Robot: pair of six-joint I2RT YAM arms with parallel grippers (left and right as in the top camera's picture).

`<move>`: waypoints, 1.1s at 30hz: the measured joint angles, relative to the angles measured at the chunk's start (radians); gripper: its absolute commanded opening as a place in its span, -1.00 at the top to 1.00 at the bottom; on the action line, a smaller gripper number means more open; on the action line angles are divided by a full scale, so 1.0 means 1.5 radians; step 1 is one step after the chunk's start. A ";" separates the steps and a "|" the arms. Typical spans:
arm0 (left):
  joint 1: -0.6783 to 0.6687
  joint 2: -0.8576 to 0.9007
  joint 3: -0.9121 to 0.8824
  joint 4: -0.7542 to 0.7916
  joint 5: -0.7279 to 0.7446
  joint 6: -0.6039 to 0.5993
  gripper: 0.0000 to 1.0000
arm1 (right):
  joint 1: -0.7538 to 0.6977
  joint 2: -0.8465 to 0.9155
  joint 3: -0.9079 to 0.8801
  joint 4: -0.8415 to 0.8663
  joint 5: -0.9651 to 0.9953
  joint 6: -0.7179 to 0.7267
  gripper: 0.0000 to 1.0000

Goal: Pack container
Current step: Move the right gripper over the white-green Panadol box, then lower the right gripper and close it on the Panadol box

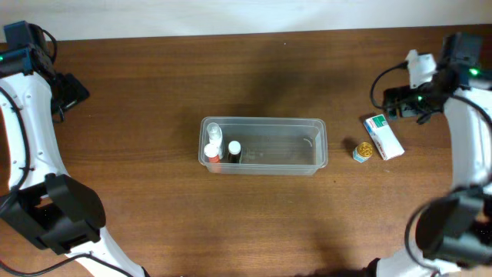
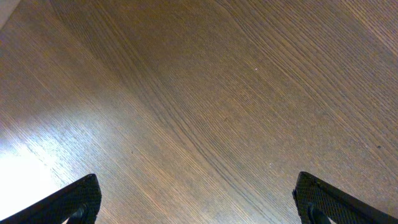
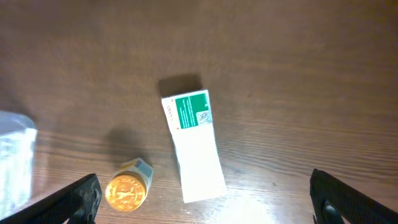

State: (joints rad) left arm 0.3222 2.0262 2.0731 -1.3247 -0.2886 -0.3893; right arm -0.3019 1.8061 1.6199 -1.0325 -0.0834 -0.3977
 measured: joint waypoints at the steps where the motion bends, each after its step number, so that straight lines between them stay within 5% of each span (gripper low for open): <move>1: 0.000 0.000 0.000 0.000 0.000 0.000 -0.99 | 0.000 0.015 0.000 -0.001 0.000 -0.004 -0.97; 33: 0.000 0.000 0.000 0.000 0.000 0.000 -0.99 | 0.000 0.087 -0.068 0.036 0.010 -0.109 -0.97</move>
State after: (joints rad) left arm 0.3222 2.0262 2.0731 -1.3247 -0.2886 -0.3893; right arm -0.3019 1.9369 1.5173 -0.9783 -0.0677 -0.5617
